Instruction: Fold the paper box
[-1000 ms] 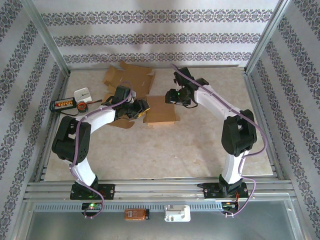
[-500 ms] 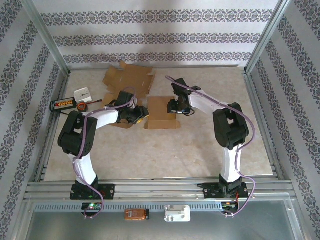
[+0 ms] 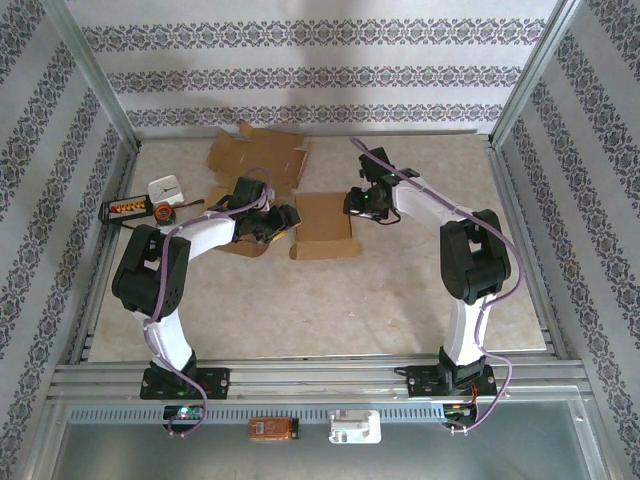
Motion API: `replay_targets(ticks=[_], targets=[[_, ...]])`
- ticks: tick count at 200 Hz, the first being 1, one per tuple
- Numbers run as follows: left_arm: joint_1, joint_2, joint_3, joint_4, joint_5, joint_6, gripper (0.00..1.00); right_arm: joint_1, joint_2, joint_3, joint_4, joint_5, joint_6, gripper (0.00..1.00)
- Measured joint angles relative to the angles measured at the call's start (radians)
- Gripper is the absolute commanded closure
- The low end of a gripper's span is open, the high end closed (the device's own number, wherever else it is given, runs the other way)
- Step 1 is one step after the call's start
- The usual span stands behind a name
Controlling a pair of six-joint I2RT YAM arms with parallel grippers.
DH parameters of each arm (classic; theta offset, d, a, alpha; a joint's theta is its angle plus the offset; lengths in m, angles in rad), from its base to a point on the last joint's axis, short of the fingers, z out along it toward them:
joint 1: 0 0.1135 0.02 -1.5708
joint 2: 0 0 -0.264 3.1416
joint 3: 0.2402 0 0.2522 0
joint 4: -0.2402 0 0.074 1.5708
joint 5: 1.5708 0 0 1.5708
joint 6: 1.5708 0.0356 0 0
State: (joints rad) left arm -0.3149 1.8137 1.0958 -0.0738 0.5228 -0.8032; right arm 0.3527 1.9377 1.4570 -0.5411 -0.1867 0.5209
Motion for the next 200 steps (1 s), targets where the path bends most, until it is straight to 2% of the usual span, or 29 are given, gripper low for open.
replay_targets(ticks=[28, 73, 122, 151, 180, 200], targets=[[0.000, 0.000, 0.006, 0.001, 0.005, -0.003, 0.27, -0.023, 0.000, -0.063, 0.037, -0.061, 0.029, 0.64], [0.000, 0.027, 0.023, 0.009, 0.047, -0.020, 0.23, -0.023, 0.009, -0.114, 0.085, -0.118, 0.070, 0.80], [0.001, 0.038, 0.023, 0.024, 0.059, -0.032, 0.21, -0.024, 0.027, -0.138, 0.096, -0.130, 0.076, 0.83], [0.004, 0.071, 0.023, 0.043, 0.070, -0.043, 0.20, -0.024, 0.027, -0.140, 0.099, -0.144, 0.078, 0.79], [0.010, 0.074, 0.021, 0.061, 0.077, -0.047, 0.19, -0.024, -0.024, -0.176, 0.103, -0.139, 0.079, 0.68], [0.016, 0.072, 0.019, 0.075, 0.080, -0.048, 0.19, -0.024, -0.074, -0.180, 0.112, -0.141, 0.086, 0.64]])
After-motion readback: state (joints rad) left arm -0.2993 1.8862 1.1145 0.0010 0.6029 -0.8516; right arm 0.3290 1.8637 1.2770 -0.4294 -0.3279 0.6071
